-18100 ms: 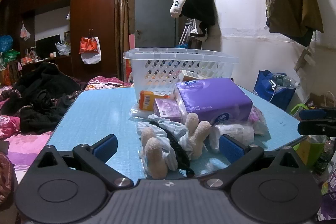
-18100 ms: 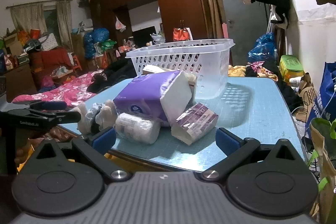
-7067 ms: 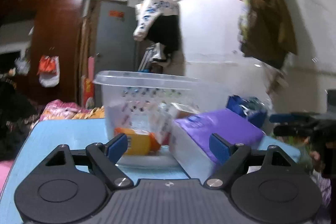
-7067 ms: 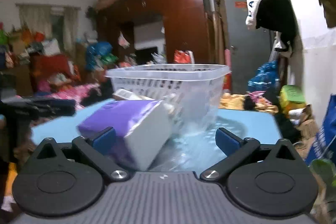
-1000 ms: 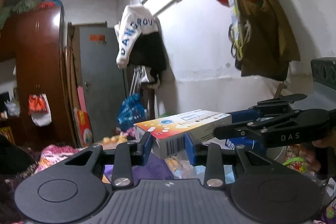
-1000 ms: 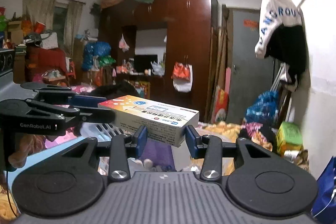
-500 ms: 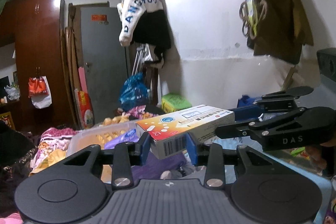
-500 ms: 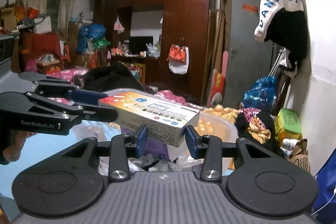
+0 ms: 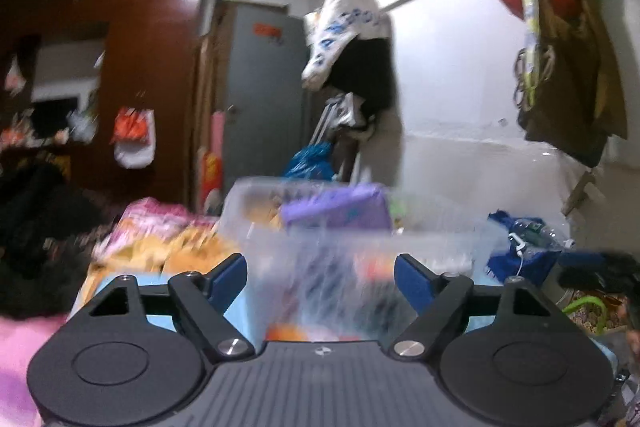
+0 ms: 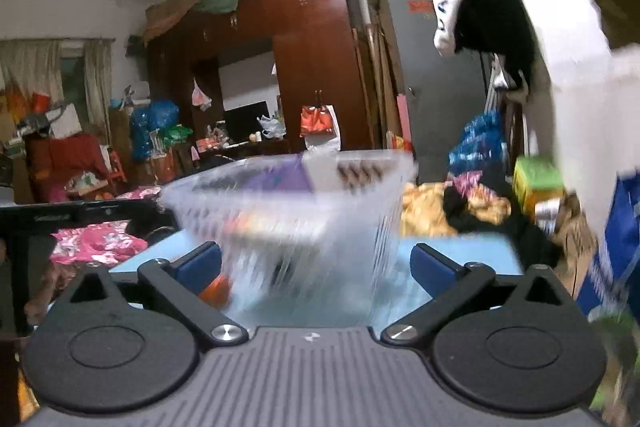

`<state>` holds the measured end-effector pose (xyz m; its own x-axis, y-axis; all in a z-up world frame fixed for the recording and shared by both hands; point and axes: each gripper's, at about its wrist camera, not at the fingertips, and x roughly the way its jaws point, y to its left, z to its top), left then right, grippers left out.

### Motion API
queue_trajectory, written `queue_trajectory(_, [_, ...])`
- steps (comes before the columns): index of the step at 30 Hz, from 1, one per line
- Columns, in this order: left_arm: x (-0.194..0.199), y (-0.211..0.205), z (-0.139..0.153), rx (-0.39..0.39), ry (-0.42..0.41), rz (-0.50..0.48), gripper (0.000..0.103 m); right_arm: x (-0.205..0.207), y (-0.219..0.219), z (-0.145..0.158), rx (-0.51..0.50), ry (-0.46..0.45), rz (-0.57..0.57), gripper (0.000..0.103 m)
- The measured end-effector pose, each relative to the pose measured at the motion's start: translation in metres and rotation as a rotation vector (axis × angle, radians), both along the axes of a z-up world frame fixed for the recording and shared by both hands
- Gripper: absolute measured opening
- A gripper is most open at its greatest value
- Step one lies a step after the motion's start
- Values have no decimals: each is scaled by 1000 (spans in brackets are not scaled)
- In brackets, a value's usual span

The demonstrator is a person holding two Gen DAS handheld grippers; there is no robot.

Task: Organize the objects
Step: 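Carry the medicine box into the white basket and release it, then grasp the orange bottle with the left gripper while the right grasps the white roll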

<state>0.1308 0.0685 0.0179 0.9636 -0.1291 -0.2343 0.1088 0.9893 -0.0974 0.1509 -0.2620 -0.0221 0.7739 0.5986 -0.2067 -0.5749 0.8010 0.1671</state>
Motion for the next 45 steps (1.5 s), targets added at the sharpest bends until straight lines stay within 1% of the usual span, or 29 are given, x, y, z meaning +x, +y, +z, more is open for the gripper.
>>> queue_trajectory(2, [-7,1,-12,2,25,14,84,-18,5,-13,9,0,-6,103])
queue_trajectory(5, [-5,-2,-24,36,54,45,84,-37,18,-29,-11,8,-9,103])
queue_trajectory(7, [3,-4,-29,19,77,54,84,-44,31,-32,-44,11,21,103])
queue_trajectory(9, [9,-4,-35,-9,102,44,84,-50,46,-31,-80,-8,34,103])
queue_trajectory(11, [14,-10,-39,12,120,42,84,-53,56,-30,-98,-30,47,103])
queue_trajectory(13, [16,-14,-43,43,122,73,84,-51,64,-32,-124,-31,41,103])
queue_trajectory(14, [18,-15,-42,47,127,85,84,-49,67,-33,-131,-23,39,103])
queue_trajectory(18, [34,-23,-46,66,181,78,84,-40,73,-38,-142,4,40,103])
queue_trajectory(20, [42,-28,-47,65,223,68,84,-46,75,-43,-147,9,41,103])
queue_trajectory(22, [48,-33,-48,67,240,61,84,-48,76,-47,-149,9,47,103])
queue_trajectory(23, [50,-37,-48,91,239,78,84,-48,78,-48,-154,10,50,102])
queue_trajectory(25, [58,-46,-50,148,271,123,84,-50,79,-50,-159,12,52,101])
queue_trajectory(28, [70,-50,-52,144,318,127,84,-49,82,-51,-171,11,57,93])
queue_trajectory(30, [72,-48,-52,115,316,120,85,-49,84,-53,-182,13,53,84])
queue_trajectory(31, [73,-49,-52,114,320,121,86,-49,84,-54,-186,17,53,78])
queue_trajectory(33, [74,-52,-52,127,322,127,87,-50,83,-55,-179,19,57,77])
queue_trajectory(35, [72,-54,-52,134,316,128,85,-51,81,-54,-170,16,58,77])
queue_trajectory(36, [69,-55,-51,135,309,126,81,-52,80,-54,-167,12,59,77])
queue_trajectory(37, [67,-56,-50,137,297,120,73,-52,80,-53,-166,10,62,77])
queue_trajectory(39, [61,-58,-49,149,284,117,68,-55,79,-51,-162,0,66,77])
queue_trajectory(41, [59,-58,-49,144,283,101,68,-57,78,-50,-163,-13,65,76])
queue_trajectory(43, [59,-55,-49,121,278,90,68,-57,77,-48,-156,-20,69,76])
queue_trajectory(45, [55,-52,-48,107,260,81,68,-57,74,-45,-144,-26,68,76])
